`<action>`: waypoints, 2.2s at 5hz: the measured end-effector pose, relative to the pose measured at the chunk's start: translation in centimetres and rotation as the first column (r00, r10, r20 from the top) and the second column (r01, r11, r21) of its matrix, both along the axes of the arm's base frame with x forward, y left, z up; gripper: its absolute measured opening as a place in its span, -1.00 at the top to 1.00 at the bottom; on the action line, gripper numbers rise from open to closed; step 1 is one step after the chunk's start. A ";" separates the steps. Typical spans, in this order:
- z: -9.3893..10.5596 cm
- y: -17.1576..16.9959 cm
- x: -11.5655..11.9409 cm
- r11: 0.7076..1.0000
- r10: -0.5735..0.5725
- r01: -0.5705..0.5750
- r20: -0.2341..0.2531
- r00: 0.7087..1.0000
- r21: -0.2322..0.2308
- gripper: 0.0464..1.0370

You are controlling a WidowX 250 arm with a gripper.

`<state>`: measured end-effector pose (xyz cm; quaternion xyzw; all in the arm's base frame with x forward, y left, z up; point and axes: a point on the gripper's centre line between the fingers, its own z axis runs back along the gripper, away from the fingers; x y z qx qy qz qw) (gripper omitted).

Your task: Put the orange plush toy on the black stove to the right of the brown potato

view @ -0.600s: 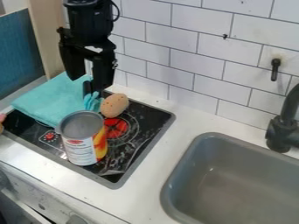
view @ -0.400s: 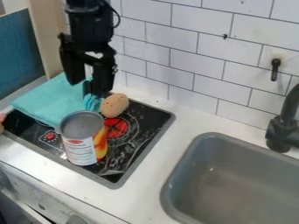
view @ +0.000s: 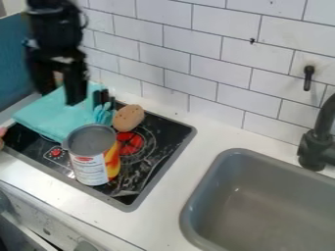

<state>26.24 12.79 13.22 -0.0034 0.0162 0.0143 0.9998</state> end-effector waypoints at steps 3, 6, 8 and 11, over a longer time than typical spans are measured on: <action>0.4 5.5 -3.0 0.974 0.218 -0.216 -0.028 0.976 0.072 -0.93; -3.1 10.1 -4.1 0.933 0.349 -0.329 -0.140 0.927 0.147 -0.93; -5.0 11.5 -6.0 0.920 0.389 -0.363 -0.229 0.892 0.149 -0.93; -8.1 11.0 -6.6 0.944 0.327 -0.328 -0.230 0.917 0.033 -0.93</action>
